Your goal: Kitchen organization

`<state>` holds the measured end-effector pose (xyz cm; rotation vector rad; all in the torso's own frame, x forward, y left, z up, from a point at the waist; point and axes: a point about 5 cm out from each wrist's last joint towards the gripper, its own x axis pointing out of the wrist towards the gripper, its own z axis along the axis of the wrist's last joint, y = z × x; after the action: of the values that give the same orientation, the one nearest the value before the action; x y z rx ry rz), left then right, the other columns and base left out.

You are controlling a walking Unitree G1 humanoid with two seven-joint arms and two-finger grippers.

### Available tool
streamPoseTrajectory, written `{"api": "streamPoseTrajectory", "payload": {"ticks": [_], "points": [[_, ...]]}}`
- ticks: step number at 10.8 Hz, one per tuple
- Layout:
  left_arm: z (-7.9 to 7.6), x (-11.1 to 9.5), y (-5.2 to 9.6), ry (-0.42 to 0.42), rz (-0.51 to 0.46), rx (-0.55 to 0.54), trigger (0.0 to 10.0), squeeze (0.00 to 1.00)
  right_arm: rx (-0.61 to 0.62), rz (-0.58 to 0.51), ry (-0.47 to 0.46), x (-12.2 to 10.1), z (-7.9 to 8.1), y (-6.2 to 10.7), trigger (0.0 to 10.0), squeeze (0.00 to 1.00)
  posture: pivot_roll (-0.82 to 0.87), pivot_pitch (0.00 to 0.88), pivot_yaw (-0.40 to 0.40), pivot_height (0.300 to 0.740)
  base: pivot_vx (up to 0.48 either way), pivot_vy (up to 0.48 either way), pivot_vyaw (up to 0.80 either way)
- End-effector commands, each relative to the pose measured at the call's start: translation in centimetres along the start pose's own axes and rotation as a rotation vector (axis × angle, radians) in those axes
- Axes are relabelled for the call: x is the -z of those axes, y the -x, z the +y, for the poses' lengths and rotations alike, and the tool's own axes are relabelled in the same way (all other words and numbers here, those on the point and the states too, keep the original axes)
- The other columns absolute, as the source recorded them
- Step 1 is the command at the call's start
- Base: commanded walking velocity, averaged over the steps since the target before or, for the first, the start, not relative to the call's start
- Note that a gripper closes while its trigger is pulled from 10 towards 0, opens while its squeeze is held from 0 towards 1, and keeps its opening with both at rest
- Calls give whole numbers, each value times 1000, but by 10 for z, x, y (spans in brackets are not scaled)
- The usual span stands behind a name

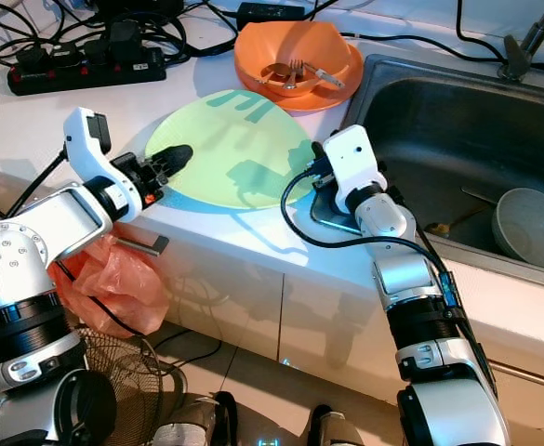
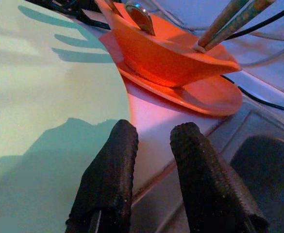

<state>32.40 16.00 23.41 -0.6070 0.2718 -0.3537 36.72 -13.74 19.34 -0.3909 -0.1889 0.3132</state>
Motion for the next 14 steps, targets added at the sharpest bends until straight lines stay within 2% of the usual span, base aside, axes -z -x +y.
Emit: {"api": "streamPoseTrajectory", "payload": {"ticks": [1, 8, 10, 11, 13, 14], "points": [[-6, -3, 2, -15, -23, 18, 0, 0, -24, 45, -16, 10, 6, 2, 10000, 0, 105, 180, 23, 740, 0, 0, 0], [-8, -4, 5, -20, -37, 21, 0, 0, -26, 50, -22, 12, 7, 2, 10000, 0, 111, 178, 21, 740, 0, 0, 0], [-4, -9, 9, -30, -57, -17, 0, 0, -30, 50, -26, 12, 8, 1, 10000, 0, 117, 178, 18, 740, 0, 0, 0], [0, -13, 13, -40, -75, -55, 10000, 0, -32, 52, -28, 13, 8, 1, 10000, 0, 124, 178, 15, 740, 0, 0, 0], [4, -15, 17, -42, -90, -84, 10000, 0, -35, 51, -28, 12, 8, 0, 10000, 0, 130, 178, 11, 740, 0, 0, 0], [13, -23, 27, -64, -128, -147, 10000, 0, -40, 49, -28, 12, 9, -1, 10000, 0, 132, 174, 8, 740, 0, 0, 0]]}}
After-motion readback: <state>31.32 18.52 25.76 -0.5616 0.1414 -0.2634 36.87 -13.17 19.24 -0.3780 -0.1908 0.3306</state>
